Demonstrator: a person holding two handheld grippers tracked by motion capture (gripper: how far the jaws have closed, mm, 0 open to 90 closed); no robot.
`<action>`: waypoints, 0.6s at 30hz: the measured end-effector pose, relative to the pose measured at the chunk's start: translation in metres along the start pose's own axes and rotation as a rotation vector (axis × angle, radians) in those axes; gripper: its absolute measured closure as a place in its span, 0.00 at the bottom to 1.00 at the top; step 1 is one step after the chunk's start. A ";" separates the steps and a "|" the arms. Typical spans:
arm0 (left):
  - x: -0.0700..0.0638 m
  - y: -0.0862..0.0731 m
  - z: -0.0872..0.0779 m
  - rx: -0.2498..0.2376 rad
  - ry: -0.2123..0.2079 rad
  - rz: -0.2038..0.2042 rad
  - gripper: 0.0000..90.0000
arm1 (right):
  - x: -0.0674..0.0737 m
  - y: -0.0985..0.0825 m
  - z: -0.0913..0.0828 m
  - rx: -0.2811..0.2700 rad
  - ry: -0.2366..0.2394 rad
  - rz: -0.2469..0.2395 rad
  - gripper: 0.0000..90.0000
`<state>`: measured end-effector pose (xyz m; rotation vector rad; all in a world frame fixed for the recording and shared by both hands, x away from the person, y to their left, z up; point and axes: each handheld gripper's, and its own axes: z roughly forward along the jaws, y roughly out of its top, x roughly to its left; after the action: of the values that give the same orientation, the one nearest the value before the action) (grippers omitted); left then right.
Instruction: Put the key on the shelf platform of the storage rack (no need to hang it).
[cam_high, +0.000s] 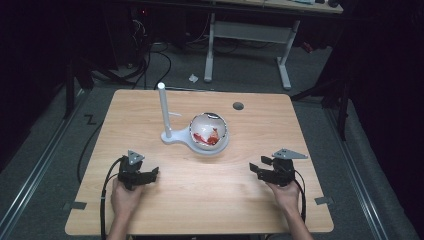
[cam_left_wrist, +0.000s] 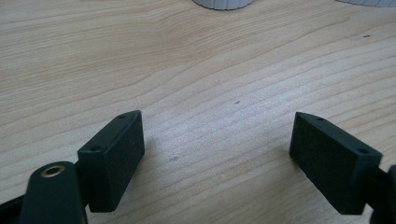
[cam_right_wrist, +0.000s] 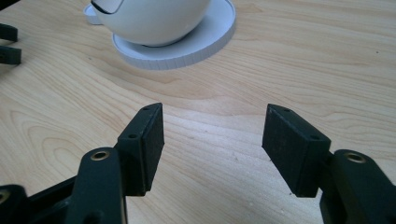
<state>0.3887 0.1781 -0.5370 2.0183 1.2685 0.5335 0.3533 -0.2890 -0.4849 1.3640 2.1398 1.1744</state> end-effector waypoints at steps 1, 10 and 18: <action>0.000 0.000 0.000 0.000 0.000 0.000 0.20 | -0.001 -0.001 0.001 0.004 -0.003 0.001 0.43; 0.000 0.000 0.000 0.000 0.000 0.000 0.20 | -0.006 -0.009 0.011 0.023 -0.036 0.013 0.44; 0.000 0.000 0.000 0.000 0.001 0.000 0.20 | -0.009 -0.014 0.020 0.063 -0.098 0.000 0.47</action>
<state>0.3887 0.1781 -0.5370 2.0185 1.2688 0.5344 0.3626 -0.2899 -0.5094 1.4184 2.1242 1.0264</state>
